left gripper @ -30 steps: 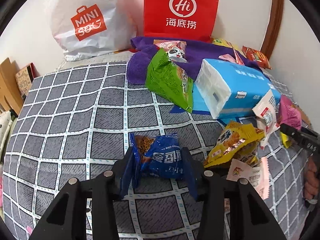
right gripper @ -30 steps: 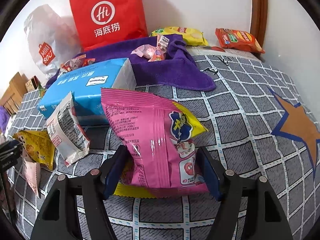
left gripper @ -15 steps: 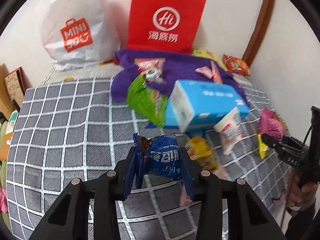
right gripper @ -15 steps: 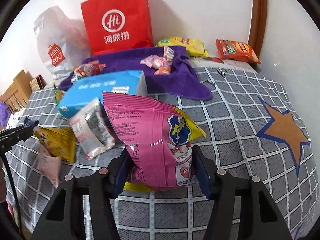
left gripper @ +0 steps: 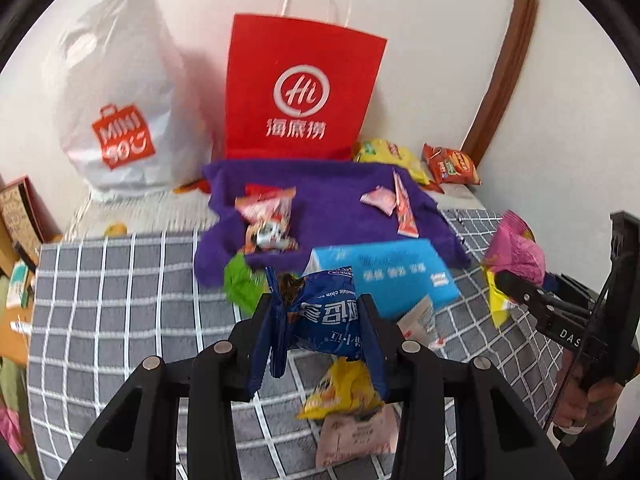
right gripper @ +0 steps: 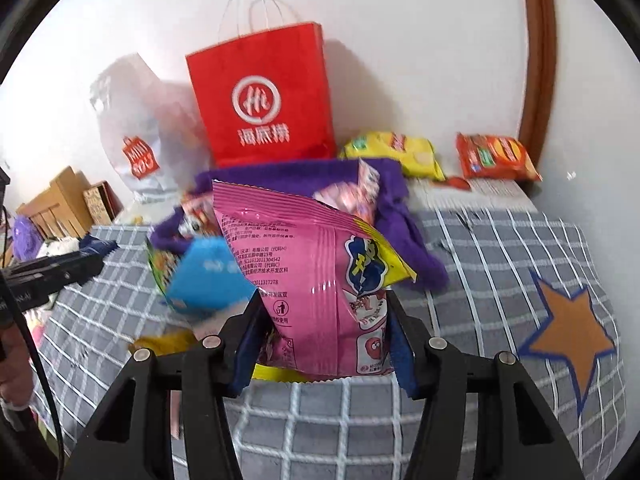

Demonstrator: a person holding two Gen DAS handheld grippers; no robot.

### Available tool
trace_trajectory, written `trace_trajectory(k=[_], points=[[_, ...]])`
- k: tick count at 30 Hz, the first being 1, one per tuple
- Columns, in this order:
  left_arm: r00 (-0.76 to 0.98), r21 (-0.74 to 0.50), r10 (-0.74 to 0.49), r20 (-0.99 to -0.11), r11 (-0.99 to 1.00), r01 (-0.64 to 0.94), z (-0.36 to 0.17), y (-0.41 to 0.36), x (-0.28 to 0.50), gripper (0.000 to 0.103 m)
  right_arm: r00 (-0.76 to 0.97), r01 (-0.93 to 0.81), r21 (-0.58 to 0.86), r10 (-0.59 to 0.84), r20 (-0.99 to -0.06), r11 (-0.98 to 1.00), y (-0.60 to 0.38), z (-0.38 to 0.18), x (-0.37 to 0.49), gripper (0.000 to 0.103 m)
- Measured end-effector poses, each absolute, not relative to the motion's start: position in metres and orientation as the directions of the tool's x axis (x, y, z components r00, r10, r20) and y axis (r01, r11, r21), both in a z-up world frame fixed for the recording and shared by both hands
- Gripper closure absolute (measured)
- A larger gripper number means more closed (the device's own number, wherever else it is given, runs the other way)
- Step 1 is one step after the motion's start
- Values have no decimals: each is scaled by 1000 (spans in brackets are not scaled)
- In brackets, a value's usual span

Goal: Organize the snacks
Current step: 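Carry the pink bag and blue packet with both tools over the purple towel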

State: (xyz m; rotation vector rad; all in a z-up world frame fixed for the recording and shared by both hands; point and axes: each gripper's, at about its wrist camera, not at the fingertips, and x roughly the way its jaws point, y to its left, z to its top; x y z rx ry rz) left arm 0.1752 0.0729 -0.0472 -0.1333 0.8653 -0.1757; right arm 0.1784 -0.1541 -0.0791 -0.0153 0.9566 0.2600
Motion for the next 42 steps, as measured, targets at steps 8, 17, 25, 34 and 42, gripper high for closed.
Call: trace_trajectory(k=[8,17,25,34,42], points=[[649,-216,-235,-724,970,111,-23,69,196,64,546,-269,126,259,-797,955,-134,-68,203,49],[658,-216,-234,-716,970,111,-2,65,223,64,566,-264,96,235,-790,960,-129,-46,230,49],[649,-232,-244,-720,967,107,-2,68,245,64,569,-264,94,234,-788,960,-122,-42,258,49],[650,-241,-238,-722,967,87,-4,81,277,64,574,-258,89,227,-787,962,-117,-45,295,49],[646,-251,-240,-724,965,77,-13,85,310,64,581,-277,91,242,-777,956,-105,-47,330,49]])
